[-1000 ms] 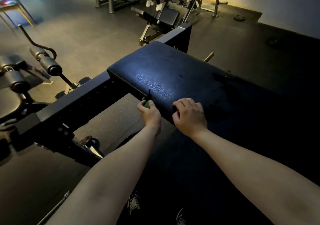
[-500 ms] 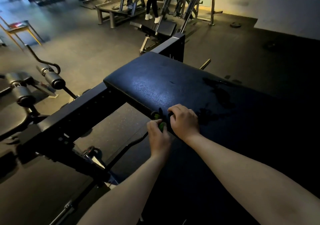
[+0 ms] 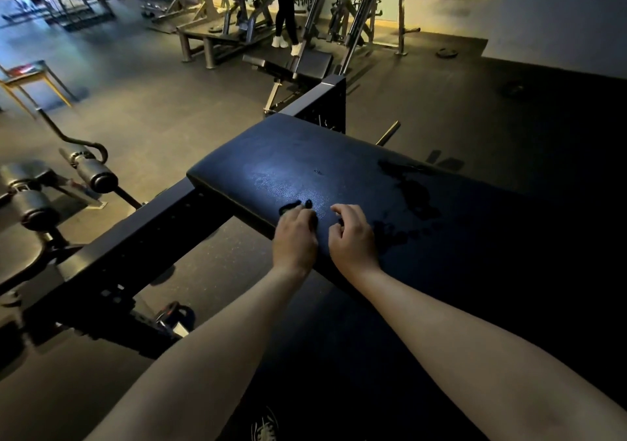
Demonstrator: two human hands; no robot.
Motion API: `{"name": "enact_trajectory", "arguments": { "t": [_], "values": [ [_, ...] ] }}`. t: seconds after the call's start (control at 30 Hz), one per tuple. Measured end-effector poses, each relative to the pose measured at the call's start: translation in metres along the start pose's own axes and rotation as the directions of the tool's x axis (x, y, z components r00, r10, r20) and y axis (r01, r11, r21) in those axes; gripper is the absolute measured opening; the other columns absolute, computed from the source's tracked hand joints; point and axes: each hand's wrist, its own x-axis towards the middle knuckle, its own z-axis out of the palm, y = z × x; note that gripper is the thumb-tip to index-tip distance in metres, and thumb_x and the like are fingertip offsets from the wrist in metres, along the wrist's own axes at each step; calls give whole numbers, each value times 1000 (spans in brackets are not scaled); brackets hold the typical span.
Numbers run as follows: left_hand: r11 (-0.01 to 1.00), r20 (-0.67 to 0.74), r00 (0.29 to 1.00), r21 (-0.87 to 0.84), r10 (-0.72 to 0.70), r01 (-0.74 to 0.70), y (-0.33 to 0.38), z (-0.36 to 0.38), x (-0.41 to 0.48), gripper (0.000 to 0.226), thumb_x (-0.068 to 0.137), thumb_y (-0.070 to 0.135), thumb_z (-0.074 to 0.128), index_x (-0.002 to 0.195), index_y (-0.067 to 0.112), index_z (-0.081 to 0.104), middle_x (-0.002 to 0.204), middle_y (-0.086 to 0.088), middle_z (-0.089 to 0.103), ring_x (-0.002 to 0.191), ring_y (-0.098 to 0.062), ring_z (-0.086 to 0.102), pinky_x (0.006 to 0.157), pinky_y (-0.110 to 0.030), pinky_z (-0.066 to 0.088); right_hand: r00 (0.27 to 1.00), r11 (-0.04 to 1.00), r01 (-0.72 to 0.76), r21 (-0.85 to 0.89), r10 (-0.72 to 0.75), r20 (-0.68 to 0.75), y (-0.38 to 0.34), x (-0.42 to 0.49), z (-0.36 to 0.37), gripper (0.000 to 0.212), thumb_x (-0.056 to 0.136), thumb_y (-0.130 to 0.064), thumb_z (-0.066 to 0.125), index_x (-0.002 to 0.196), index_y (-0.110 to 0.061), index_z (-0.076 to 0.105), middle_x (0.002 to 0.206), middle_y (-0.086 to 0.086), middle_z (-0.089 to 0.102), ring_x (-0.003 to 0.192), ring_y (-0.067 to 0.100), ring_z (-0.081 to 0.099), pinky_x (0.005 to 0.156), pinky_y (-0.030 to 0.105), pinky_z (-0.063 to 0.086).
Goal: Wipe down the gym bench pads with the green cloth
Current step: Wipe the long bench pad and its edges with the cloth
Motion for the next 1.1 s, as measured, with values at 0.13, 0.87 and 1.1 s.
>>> {"name": "enact_trajectory", "arguments": {
  "t": [0.13, 0.87, 1.1],
  "values": [
    [993, 40, 998, -105, 48, -44, 20, -1, -10, 29, 94, 24, 59, 121, 17, 65, 122, -6, 67, 114, -25, 58, 95, -37, 45, 1000, 999, -7, 45, 6, 13, 1, 1, 2, 29, 91, -3, 52, 118, -8, 63, 119, 8, 60, 102, 25, 61, 85, 22, 41],
    [965, 269, 943, -119, -196, 234, -36, -13, -16, 131, 61, 48, 88, 160, 18, 7, 169, 0, 0, 154, -18, -10, 125, -39, 2, 782, 946, 294, -137, -155, 603, -6, 42, 20, 32, 83, -32, 72, 105, -18, 55, 114, -2, 57, 111, 17, 52, 105, 39, 28],
    [957, 219, 944, -97, -247, 273, -29, -12, -23, 129, 67, 67, 78, 160, 21, 1, 168, 9, -5, 152, -9, -12, 125, -36, 1, 876, 946, 208, -249, -67, 478, 15, 86, -9, 23, 84, -4, 53, 99, -20, 58, 103, 7, 65, 94, 34, 60, 76, 37, 45]
  ]
}}
